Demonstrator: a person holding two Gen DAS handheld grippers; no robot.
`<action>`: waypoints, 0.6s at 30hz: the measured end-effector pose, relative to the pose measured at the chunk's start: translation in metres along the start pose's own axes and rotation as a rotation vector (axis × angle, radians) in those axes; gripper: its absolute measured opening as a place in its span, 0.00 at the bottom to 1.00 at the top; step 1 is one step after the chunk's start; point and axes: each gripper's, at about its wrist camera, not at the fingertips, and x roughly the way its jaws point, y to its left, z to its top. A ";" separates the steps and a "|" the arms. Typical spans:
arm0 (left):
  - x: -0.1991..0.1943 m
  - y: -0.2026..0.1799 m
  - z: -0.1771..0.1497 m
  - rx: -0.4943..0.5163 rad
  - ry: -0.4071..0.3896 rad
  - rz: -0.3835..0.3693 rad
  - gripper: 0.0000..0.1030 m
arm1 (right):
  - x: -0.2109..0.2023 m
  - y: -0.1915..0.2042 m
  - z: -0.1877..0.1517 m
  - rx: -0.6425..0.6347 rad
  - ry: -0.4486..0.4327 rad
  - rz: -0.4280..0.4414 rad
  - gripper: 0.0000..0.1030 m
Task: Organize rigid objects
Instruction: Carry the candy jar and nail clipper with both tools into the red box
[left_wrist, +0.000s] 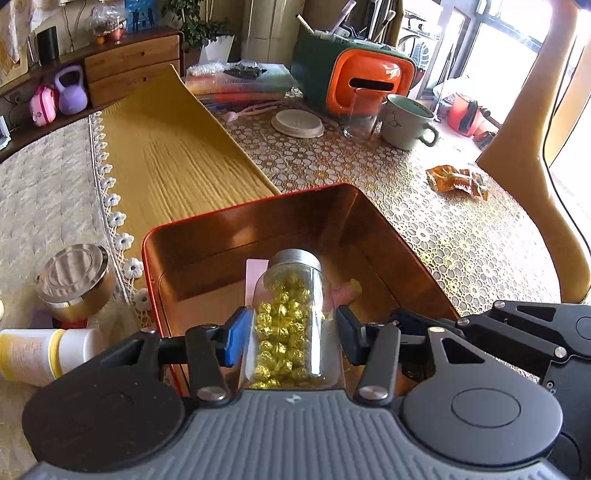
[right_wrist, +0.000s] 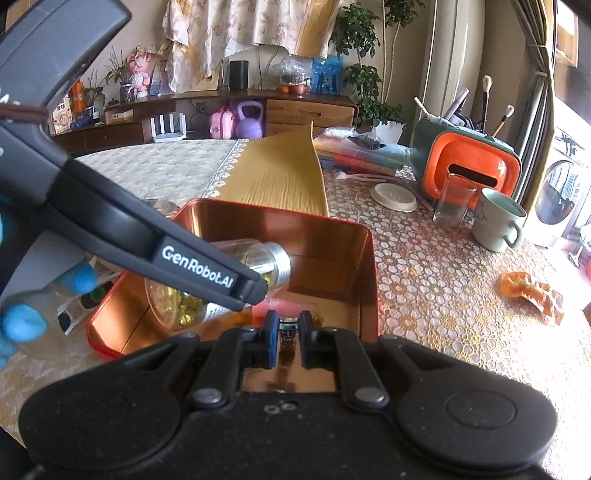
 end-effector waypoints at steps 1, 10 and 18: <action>0.001 0.000 0.000 -0.002 0.004 -0.002 0.48 | 0.000 0.000 0.000 -0.002 0.001 0.001 0.09; 0.010 0.001 -0.006 -0.003 0.056 -0.004 0.49 | -0.004 0.002 -0.006 -0.010 0.028 0.010 0.13; 0.004 -0.003 -0.010 0.023 0.036 0.005 0.49 | -0.004 0.004 -0.007 -0.012 0.061 0.004 0.19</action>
